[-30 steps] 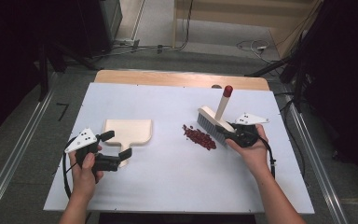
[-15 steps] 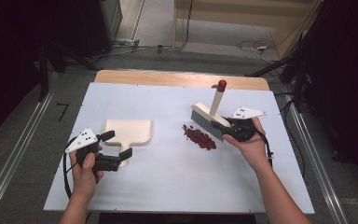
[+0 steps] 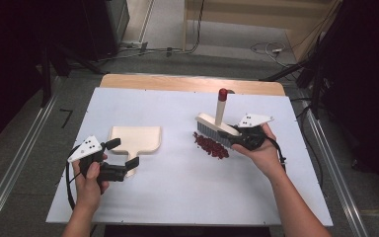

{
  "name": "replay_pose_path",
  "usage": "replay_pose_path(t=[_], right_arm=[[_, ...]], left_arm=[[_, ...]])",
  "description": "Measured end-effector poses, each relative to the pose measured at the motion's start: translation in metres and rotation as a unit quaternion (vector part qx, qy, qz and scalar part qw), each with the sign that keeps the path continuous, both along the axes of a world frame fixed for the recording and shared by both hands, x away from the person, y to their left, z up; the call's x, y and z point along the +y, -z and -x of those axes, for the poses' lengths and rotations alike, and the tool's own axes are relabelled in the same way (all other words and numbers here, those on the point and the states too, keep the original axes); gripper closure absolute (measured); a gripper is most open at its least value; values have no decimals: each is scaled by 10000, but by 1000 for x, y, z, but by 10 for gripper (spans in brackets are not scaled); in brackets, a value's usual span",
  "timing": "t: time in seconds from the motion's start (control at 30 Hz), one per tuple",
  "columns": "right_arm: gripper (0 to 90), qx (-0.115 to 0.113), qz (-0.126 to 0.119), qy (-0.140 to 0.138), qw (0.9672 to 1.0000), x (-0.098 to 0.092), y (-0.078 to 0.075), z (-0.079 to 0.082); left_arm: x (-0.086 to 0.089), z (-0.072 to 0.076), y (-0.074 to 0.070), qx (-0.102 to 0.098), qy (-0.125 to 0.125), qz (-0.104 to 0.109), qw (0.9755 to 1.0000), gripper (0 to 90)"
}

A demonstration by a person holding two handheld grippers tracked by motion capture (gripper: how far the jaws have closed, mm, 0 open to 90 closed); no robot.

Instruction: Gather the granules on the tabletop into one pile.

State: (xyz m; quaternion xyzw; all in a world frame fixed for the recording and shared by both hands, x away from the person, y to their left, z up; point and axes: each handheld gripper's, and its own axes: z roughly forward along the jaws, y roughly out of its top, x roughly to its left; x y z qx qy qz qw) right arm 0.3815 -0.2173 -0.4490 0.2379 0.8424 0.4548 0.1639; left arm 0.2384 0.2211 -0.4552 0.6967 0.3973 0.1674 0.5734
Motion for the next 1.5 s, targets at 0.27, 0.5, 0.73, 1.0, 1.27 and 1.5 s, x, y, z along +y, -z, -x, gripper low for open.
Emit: replay_pose_path(t=[0.27, 0.5, 0.73, 1.0, 1.27, 1.5], right_arm=[[655, 532, -967, 1263, 9858, 50, -18, 42], [655, 730, -710, 2057, 9733, 110, 17, 51], [656, 706, -867, 2638, 9581, 99, 26, 54], [655, 695, -913, 2729, 9552, 73, 29, 64], [656, 500, -865, 2253, 9692, 55, 29, 62], [656, 80, -626, 1389, 9883, 43, 22, 54]], left_arm=[[-4, -2, 1, 18, 40, -39, 10000, 0], [0, 0, -1, -20, 25, 10, 10000, 0], [1, -1, 0, -25, 24, 28, 10000, 0], [-3, -1, 0, -14, 47, -9, 10000, 0], [-1, -1, 0, -9, 35, -18, 10000, 0], [-1, -1, 0, 7, 29, -34, 10000, 0]])
